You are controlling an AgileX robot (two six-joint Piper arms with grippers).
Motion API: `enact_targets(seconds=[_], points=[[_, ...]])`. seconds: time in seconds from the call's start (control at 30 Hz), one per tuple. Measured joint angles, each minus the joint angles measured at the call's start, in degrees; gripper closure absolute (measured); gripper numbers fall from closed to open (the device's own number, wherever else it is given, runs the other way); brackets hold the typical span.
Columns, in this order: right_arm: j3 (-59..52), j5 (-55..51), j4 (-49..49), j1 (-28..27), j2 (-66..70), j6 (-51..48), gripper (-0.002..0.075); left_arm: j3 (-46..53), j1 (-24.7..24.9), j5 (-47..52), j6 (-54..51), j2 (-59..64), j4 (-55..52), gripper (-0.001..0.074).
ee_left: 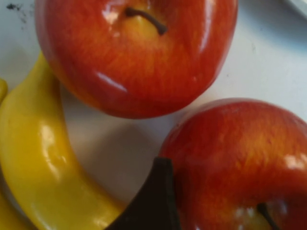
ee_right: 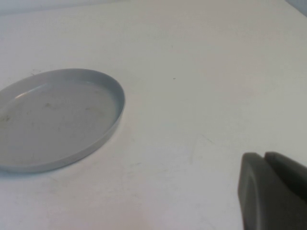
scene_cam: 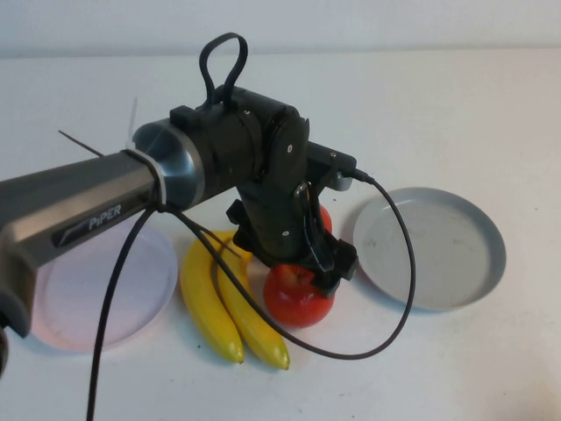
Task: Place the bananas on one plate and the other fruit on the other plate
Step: Put one type of fruit in the left plate
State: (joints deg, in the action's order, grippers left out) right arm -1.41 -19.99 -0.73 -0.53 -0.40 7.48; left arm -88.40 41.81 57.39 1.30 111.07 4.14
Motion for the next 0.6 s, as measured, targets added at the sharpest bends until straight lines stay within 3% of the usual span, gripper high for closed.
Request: enact_targets(seconds=[0.33, 0.5, 0.6], points=[[0.0, 0.0, 0.0, 0.0, -0.1, 0.0, 0.0743, -0.4, 0.0, -0.3, 0.0, 1.0, -0.4, 0.0068], [0.0, 0.0, 0.0, 0.0, -0.4, 0.0, 0.0743, -0.4, 0.0, 0.7, 0.0, 1.0, -0.4, 0.0153], [0.0, 0.0, 0.0, 0.0, -0.4, 0.0, 0.0743, -0.5, 0.0, 0.9, 0.0, 1.0, -0.4, 0.016]])
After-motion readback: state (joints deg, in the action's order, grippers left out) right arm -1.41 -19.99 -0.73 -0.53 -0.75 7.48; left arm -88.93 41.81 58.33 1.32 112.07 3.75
